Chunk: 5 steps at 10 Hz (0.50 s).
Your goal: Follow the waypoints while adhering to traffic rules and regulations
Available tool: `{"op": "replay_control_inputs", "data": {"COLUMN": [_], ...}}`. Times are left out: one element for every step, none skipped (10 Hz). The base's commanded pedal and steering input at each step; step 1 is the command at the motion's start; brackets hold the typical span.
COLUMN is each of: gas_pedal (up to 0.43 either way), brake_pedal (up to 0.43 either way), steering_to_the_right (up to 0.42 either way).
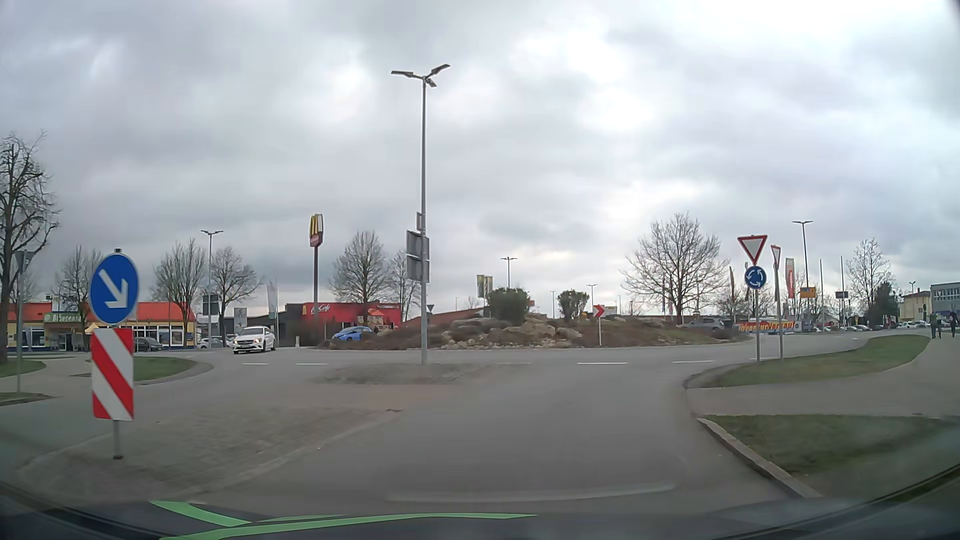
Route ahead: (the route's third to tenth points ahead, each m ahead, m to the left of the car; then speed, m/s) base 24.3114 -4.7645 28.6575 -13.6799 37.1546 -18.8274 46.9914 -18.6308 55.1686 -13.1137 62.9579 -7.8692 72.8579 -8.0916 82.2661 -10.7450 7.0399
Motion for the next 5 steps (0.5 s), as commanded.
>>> {"op": "replay_control_inputs", "data": {"gas_pedal": [0.000, 0.000, 0.000, 0.000, 0.000], "brake_pedal": [0.073, 0.098, 0.110, 0.110, 0.104], "steering_to_the_right": [0.065, 0.069, 0.074, 0.079, 0.086]}}
